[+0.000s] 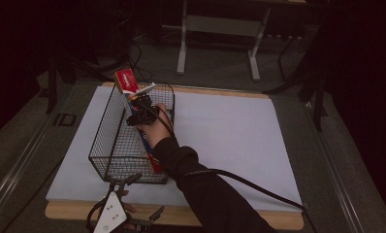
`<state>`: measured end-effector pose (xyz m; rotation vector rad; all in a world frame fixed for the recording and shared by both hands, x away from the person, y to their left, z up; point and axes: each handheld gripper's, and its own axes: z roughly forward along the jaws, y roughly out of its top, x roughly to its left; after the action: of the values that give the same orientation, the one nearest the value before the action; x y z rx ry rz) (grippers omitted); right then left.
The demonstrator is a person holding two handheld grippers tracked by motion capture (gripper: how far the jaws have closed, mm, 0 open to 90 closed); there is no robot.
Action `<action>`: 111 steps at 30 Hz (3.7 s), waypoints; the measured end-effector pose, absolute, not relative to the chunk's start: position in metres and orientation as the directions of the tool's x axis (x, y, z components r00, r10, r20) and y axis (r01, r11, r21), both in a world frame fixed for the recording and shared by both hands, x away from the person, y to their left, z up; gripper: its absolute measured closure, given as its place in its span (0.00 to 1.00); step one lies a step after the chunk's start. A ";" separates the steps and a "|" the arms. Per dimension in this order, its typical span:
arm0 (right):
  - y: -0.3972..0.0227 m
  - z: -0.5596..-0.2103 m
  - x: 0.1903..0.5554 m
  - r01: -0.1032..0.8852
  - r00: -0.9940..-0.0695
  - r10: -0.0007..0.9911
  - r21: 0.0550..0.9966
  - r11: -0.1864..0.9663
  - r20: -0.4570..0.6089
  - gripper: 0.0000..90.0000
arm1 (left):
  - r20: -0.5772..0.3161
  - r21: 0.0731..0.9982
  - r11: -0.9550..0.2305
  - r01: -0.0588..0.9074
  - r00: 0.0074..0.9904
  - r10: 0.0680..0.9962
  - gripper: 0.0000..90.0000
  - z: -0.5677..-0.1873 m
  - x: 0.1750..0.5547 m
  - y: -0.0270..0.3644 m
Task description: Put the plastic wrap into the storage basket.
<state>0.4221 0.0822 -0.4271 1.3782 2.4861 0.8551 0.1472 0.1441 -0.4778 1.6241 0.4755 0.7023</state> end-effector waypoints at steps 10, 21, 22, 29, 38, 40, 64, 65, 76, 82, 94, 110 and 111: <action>0.086 -0.436 0.425 0.713 -0.560 0.824 0.557 0.426 0.086 0.41 | 0.175 0.982 -0.173 -0.080 0.733 0.657 0.00 -0.478 0.147 0.144; 0.076 -0.420 0.422 0.639 -0.637 0.765 0.620 0.454 0.096 0.16 | 0.176 0.981 -0.177 -0.077 0.733 0.657 0.00 -0.478 0.148 0.143; 0.072 -0.416 0.420 0.638 -0.650 0.750 0.624 0.452 0.123 0.14 | 0.176 0.981 -0.177 -0.077 0.733 0.657 0.00 -0.478 0.148 0.142; 0.051 -0.405 0.414 0.615 -0.701 0.688 0.646 0.452 0.186 0.15 | 0.171 0.982 -0.175 -0.072 0.735 0.656 0.00 -0.478 0.149 0.142; 0.028 -0.398 0.403 0.496 -0.751 0.657 0.712 0.497 0.065 0.16 | 0.172 0.981 -0.184 -0.065 0.734 0.657 0.00 -0.479 0.151 0.141; 0.023 -0.399 0.402 0.491 -0.767 0.638 0.706 0.511 0.071 0.16 | 0.172 0.981 -0.184 -0.065 0.734 0.657 0.00 -0.479 0.151 0.140; -0.057 -0.384 0.382 0.425 -0.799 0.598 0.762 0.489 0.061 0.16 | 0.180 0.978 -0.200 -0.062 0.739 0.650 0.00 -0.480 0.150 0.139; -0.067 -0.386 0.377 0.427 -0.797 0.600 0.767 0.479 0.069 0.16 | 0.179 0.978 -0.200 -0.061 0.740 0.649 0.00 -0.480 0.150 0.138; -0.110 -0.407 0.350 0.434 -0.786 0.612 0.783 0.445 0.088 0.16 | 0.187 0.976 -0.211 -0.060 0.733 0.654 0.00 -0.481 0.151 0.136; -0.131 -0.413 0.337 0.423 -0.784 0.614 0.797 0.431 0.085 0.16 | 0.191 0.974 -0.216 -0.061 0.733 0.653 0.00 -0.481 0.151 0.136; -0.170 -0.438 0.319 0.421 -0.776 0.626 0.805 0.418 0.080 0.16 | 0.188 0.975 -0.216 -0.059 0.736 0.650 0.00 -0.481 0.150 0.136; -0.218 -0.482 0.293 0.468 -0.737 0.666 0.799 0.378 0.117 0.15 | 0.192 0.973 -0.221 -0.060 0.738 0.647 0.00 -0.481 0.150 0.135; -0.219 -0.483 0.293 0.468 -0.736 0.668 0.797 0.382 0.112 0.15 | 0.193 0.973 -0.221 -0.062 0.738 0.647 0.00 -0.481 0.150 0.135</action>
<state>0.2926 -0.2190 -0.4834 1.0111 2.4140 1.2778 0.1503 0.1348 -0.4810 1.6792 0.4721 0.6983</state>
